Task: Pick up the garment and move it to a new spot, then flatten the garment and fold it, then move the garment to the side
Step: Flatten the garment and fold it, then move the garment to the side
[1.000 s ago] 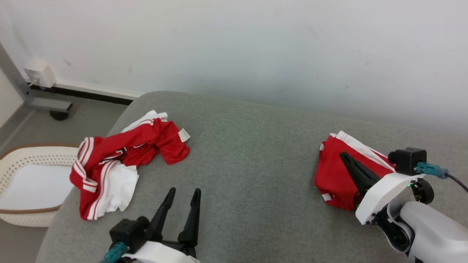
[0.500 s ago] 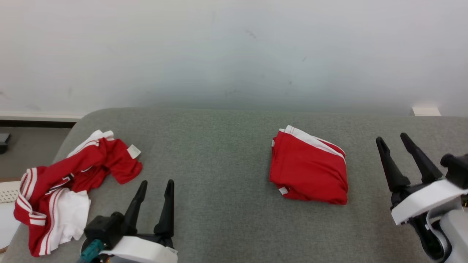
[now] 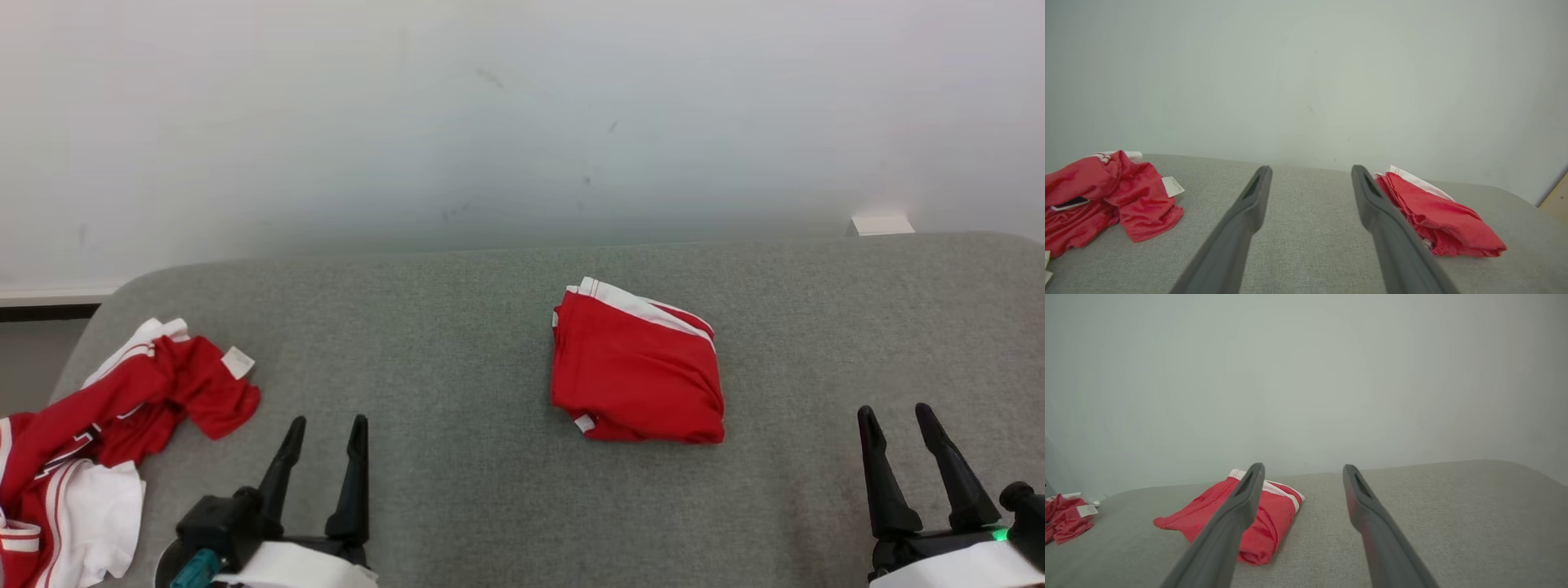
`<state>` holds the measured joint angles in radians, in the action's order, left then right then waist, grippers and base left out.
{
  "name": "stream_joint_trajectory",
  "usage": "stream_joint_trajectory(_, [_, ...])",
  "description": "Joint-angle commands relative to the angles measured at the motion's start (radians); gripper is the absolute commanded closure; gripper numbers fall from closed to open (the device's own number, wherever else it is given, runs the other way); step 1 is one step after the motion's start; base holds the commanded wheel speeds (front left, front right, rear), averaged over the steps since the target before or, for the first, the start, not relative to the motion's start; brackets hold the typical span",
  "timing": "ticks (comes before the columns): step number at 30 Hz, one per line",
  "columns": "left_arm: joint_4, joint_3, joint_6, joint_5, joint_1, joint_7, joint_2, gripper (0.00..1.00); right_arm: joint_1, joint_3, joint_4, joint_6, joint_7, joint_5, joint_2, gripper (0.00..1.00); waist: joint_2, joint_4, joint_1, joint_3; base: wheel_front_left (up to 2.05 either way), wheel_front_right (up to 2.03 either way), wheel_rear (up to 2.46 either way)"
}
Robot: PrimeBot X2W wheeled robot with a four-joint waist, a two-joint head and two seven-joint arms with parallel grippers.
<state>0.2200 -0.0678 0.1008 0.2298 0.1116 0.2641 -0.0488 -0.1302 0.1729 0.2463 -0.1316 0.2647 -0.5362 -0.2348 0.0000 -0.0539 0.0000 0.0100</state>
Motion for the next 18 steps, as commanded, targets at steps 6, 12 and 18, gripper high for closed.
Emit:
stream_joint_trajectory(6, [-0.014,0.013,-0.005,-0.033,-0.039,0.000,-0.003,0.00,0.062,-0.059,-0.041,0.002,-0.001,0.059,0.053,0.00,0.0000,-0.018,0.0000,-0.006,0.00,0.00,0.00])
stream_joint_trajectory(12, [-0.021,0.008,-0.011,-0.031,-0.040,0.000,-0.003,0.00,0.050,-0.074,-0.039,0.002,-0.001,0.065,0.057,0.00,0.0000,-0.011,0.0000,-0.007,0.00,0.00,0.00])
stream_joint_trajectory(18, [-0.018,-0.005,-0.010,-0.034,-0.029,0.000,-0.003,0.00,0.042,-0.078,-0.028,0.002,-0.001,0.067,0.052,0.00,0.0000,0.011,0.0000,-0.006,0.00,0.00,0.00])
